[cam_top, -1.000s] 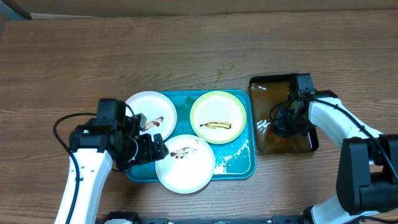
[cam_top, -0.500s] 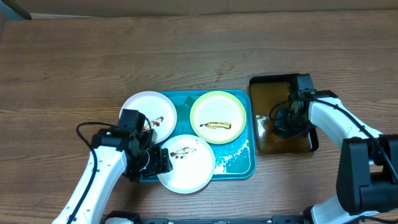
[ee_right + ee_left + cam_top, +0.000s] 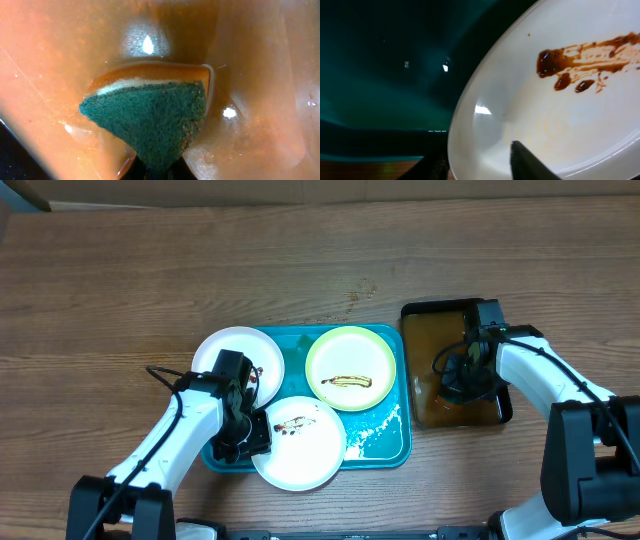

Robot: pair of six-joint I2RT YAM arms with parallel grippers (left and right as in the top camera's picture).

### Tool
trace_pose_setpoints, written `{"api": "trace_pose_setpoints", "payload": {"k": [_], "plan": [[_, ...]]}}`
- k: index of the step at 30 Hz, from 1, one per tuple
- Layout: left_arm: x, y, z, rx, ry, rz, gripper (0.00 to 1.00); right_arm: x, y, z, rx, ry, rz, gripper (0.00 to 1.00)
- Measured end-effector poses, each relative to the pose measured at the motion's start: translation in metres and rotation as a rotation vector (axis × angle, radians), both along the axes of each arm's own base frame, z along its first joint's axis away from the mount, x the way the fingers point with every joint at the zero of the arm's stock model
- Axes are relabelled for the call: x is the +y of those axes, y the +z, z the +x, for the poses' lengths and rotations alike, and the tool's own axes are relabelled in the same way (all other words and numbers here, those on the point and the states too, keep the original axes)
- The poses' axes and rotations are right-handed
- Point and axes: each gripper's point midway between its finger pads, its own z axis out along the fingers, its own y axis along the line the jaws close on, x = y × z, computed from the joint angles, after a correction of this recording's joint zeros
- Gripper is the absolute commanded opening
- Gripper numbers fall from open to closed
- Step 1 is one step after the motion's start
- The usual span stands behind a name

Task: Clean dirty plates on tray and stack at the side
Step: 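Grip the front white plate's rim with the left gripper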

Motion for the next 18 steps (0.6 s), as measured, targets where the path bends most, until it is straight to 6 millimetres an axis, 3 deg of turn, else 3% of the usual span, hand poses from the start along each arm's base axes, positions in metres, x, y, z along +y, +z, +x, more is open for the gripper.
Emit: {"api": "trace_pose_setpoints", "payload": {"k": [15, 18], "plan": [[0.001, -0.005, -0.001, 0.022, 0.002, 0.008, 0.04, -0.001, 0.0, -0.013, 0.052, 0.0, -0.005, 0.04], [0.001, -0.005, 0.0, 0.019, 0.001, 0.007, 0.04, -0.001, 0.004, -0.013, 0.059, 0.0, -0.006, 0.04]]}}
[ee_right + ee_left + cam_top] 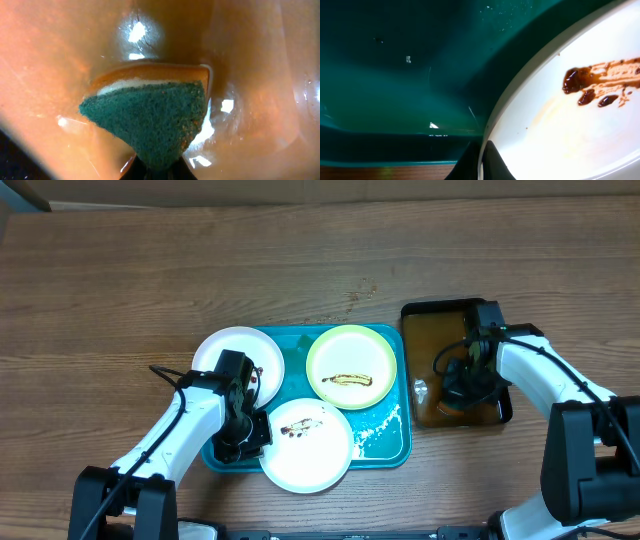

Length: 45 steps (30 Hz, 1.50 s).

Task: Clean dirty plates on tray and stack at the side
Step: 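Grip the front white plate's rim with the left gripper, then scrub the front white plate with the sponge in the right gripper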

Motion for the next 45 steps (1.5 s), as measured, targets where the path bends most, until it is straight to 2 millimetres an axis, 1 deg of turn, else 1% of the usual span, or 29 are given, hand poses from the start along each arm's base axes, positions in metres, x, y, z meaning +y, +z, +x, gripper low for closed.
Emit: {"api": "trace_pose_setpoints", "payload": {"k": [3, 6, 8, 10, 11, 12, 13, 16, 17, 24, 26, 32, 35, 38, 41, 45], "plan": [[0.0, 0.0, 0.002, -0.009, 0.0, -0.002, 0.04, 0.0, 0.012, 0.002, 0.0, 0.0, -0.003, 0.04], [-0.001, -0.001, 0.005, -0.023, 0.0, -0.005, 0.04, 0.0, 0.037, 0.011, -0.041, 0.002, 0.0, 0.04], [-0.002, -0.001, 0.007, -0.031, 0.0, -0.006, 0.04, 0.005, 0.057, 0.019, -0.089, 0.025, 0.014, 0.04], [-0.002, -0.001, 0.009, -0.037, 0.0, -0.007, 0.04, 0.016, 0.073, 0.022, -0.128, 0.066, 0.047, 0.04], [-0.002, -0.001, 0.009, -0.039, 0.0, -0.008, 0.04, 0.024, 0.078, 0.02, -0.134, 0.091, 0.067, 0.04], [-0.002, -0.001, 0.009, -0.039, 0.0, -0.008, 0.04, 0.03, 0.081, 0.018, -0.134, 0.111, 0.081, 0.04], [-0.002, -0.001, 0.009, -0.04, 0.0, -0.008, 0.04, 0.041, 0.082, 0.014, -0.129, 0.143, 0.104, 0.04], [-0.002, -0.001, 0.01, -0.041, 0.0, -0.008, 0.04, 0.076, 0.084, 0.004, -0.12, 0.254, 0.162, 0.04], [-0.002, -0.001, 0.01, -0.041, 0.0, -0.007, 0.04, 0.094, 0.085, 0.0, -0.126, 0.308, 0.184, 0.04], [-0.002, -0.001, 0.01, -0.042, 0.0, -0.008, 0.04, 0.187, 0.09, -0.032, -0.172, 0.558, 0.285, 0.04], [-0.002, -0.001, 0.01, -0.042, 0.0, -0.007, 0.04, 0.211, 0.089, -0.043, -0.178, 0.605, 0.31, 0.04], [-0.002, -0.001, 0.01, -0.043, 0.0, -0.008, 0.04, 0.275, 0.084, -0.059, -0.235, 0.667, 0.395, 0.04], [-0.002, -0.001, 0.01, -0.043, 0.0, -0.007, 0.04, 0.3, 0.081, -0.063, -0.256, 0.656, 0.434, 0.04], [-0.002, -0.001, 0.01, -0.043, 0.0, -0.007, 0.04, 0.317, 0.073, -0.069, -0.241, 0.619, 0.457, 0.04], [-0.002, -0.001, 0.01, -0.043, 0.0, -0.007, 0.04, 0.326, 0.064, -0.069, -0.223, 0.565, 0.469, 0.04], [-0.002, -0.001, 0.01, -0.042, 0.0, -0.007, 0.04, 0.329, 0.05, -0.067, -0.187, 0.487, 0.465, 0.04]]}}
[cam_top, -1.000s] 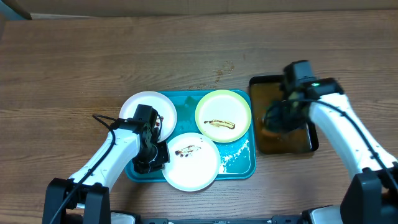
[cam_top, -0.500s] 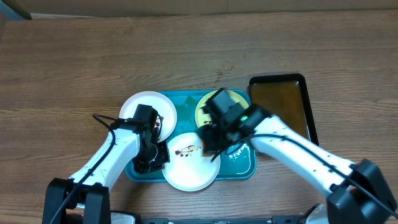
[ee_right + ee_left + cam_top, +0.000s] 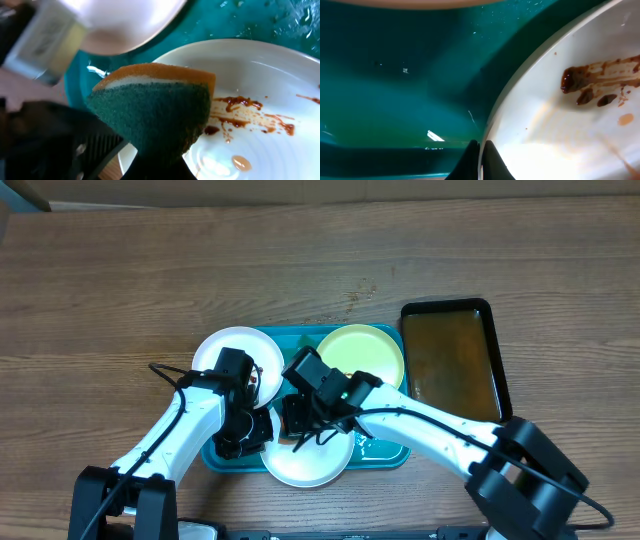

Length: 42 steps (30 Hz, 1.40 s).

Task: Clean dirty plates on tray and stack at the side
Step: 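Scrub the front white plate with the sponge in the right gripper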

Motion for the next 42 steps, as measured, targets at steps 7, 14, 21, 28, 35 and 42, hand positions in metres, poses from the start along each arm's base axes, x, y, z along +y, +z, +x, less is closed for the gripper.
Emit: {"api": "trace_pose_setpoints", "payload": {"k": [7, 14, 21, 28, 35, 42], "plan": [[0.0, 0.0, 0.0, 0.0, 0.0, 0.0, 0.04, 0.007, -0.014, 0.004, 0.047, -0.071, 0.006, 0.04], [0.0, 0.0, 0.0, -0.001, 0.0, -0.001, 0.04, 0.008, -0.028, 0.001, 0.103, -0.105, -0.004, 0.04], [0.002, -0.001, 0.0, -0.003, -0.001, 0.015, 0.04, 0.025, -0.038, 0.0, 0.153, -0.099, 0.061, 0.04], [0.001, 0.0, 0.0, -0.001, -0.001, 0.006, 0.04, 0.015, -0.044, -0.013, 0.204, -0.093, -0.003, 0.04], [-0.002, 0.0, 0.001, -0.002, 0.001, -0.013, 0.04, -0.008, -0.046, -0.011, 0.225, -0.136, -0.102, 0.04], [-0.003, 0.0, 0.001, -0.003, 0.001, -0.014, 0.04, -0.038, -0.047, 0.005, 0.238, -0.192, -0.167, 0.04]]}}
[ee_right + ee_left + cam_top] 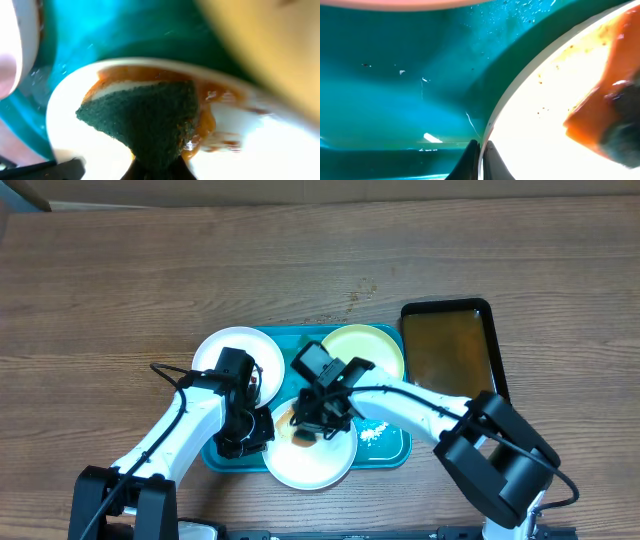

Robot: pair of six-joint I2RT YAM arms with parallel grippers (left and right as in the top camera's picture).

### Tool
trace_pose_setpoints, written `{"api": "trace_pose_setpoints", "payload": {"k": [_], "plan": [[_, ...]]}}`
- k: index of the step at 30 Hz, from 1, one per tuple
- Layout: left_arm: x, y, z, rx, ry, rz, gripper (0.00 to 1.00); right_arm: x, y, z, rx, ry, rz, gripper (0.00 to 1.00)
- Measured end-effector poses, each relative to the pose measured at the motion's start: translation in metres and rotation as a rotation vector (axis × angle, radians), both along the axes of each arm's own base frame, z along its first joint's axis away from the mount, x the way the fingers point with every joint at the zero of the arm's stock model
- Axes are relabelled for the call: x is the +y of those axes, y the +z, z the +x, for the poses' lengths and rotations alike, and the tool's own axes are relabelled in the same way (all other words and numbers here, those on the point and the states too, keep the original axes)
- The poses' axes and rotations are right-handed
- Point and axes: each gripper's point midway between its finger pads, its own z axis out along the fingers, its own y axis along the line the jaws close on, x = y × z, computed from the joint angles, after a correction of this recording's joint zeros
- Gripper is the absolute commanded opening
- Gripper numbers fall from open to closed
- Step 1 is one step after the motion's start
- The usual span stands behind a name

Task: Clean dirty plates on tray and stack at the side
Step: 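Scrub the front white plate with the sponge in the right gripper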

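The front white plate (312,455) lies on the teal tray (385,442) and hangs over its near edge. My left gripper (481,159) is shut on that plate's left rim (492,127). My right gripper (157,171) is shut on a green-and-orange sponge (145,115), which presses on the plate (85,145) and leaves wet brown smears (205,120). In the left wrist view the sponge (615,112) shows at the right edge. A second white plate (232,355) and a yellow-green plate (368,348) sit at the tray's back.
A black tub of brown water (455,360) stands right of the tray. White foam specks (372,432) lie on the tray's right part. Bare wooden table (120,280) surrounds the tray on the left and at the back.
The sponge hung just above the stained front plate; now it presses on the plate's stained area, and the sauce is smeared. My left gripper still grips the rim.
My right gripper first held the sponge in the tub's brown water while my left fingers stood open around the front plate's rim. The left gripper then shut on the rim. Later the right arm was over the tray, and now the sponge is on the plate.
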Motion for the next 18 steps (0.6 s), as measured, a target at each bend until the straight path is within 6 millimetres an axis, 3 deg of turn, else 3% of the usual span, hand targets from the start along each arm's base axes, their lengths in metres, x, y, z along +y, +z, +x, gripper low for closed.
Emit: {"api": "trace_pose_setpoints", "payload": {"k": [9, 18], "plan": [[-0.002, 0.0, 0.0, 0.0, -0.006, -0.005, 0.04, -0.036, -0.001, 0.0, 0.013, 0.054, -0.099, 0.04], [-0.009, 0.002, -0.001, 0.001, -0.009, -0.039, 0.04, -0.08, 0.0, -0.014, 0.082, 0.091, -0.248, 0.04]]}}
